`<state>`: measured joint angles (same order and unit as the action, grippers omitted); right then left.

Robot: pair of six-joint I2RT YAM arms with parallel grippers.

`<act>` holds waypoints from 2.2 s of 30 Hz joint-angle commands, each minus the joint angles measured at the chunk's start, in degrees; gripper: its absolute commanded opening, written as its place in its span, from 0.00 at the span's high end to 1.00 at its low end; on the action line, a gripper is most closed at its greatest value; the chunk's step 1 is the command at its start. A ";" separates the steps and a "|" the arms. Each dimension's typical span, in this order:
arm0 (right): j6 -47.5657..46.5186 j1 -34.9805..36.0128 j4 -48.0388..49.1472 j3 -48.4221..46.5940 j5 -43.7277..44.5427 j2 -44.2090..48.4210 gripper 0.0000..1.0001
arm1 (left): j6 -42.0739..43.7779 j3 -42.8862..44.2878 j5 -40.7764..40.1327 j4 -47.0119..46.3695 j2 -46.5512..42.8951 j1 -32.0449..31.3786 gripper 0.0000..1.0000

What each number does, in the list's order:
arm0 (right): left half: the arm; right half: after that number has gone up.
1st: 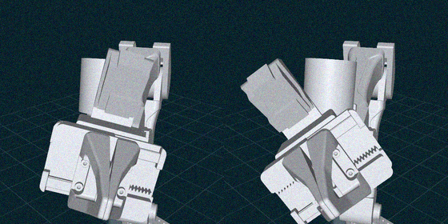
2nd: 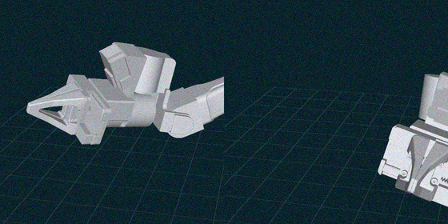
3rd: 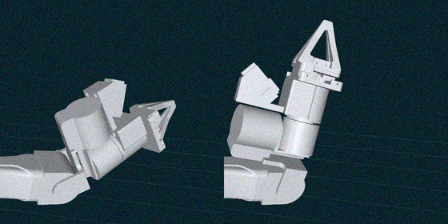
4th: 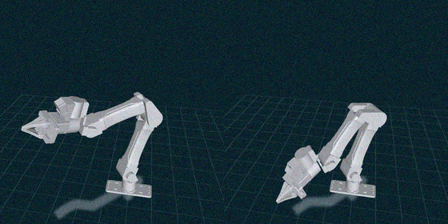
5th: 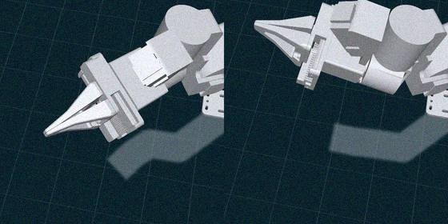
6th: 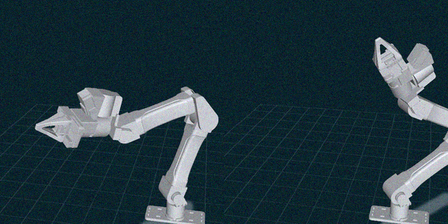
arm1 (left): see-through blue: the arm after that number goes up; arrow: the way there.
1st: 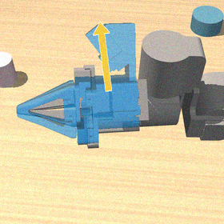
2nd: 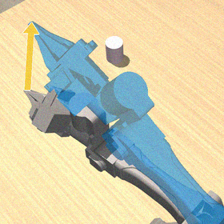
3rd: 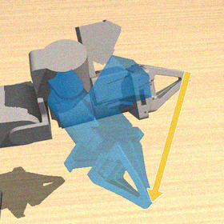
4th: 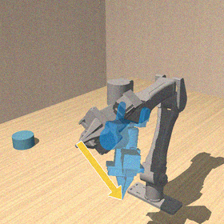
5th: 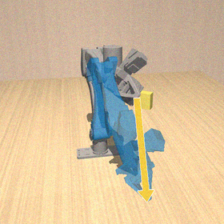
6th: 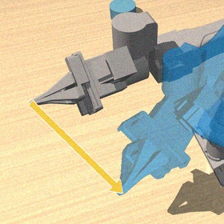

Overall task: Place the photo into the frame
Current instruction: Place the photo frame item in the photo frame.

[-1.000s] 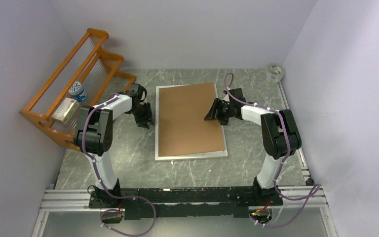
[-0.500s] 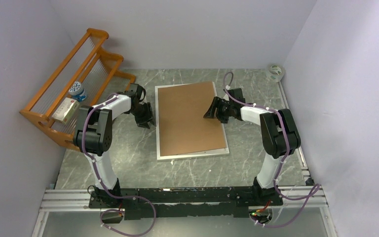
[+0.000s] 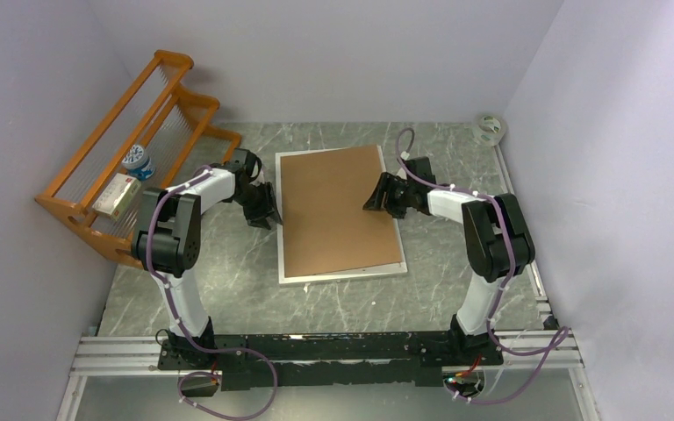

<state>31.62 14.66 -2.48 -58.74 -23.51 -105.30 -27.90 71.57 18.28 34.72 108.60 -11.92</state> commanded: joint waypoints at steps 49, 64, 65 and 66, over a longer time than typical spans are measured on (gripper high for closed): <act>1.01 -5.67 36.89 5.23 -20.25 -4.49 0.44 | -1.55 -5.91 2.16 -4.36 -8.71 4.98 0.39; -8.78 -5.25 18.03 9.19 -1.29 8.15 0.22 | -1.28 -4.96 2.62 -3.88 -7.70 4.98 0.38; -8.93 -5.13 16.44 9.11 -0.79 9.05 0.23 | -1.28 -4.97 2.59 -3.88 -7.62 4.98 0.38; -8.85 -5.10 14.98 9.15 -0.46 9.84 0.24 | -1.26 -4.99 2.54 -3.95 -7.49 4.98 0.38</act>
<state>25.85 9.56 17.91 -49.63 -30.55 -100.73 -29.63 65.82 19.75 31.00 102.56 -7.20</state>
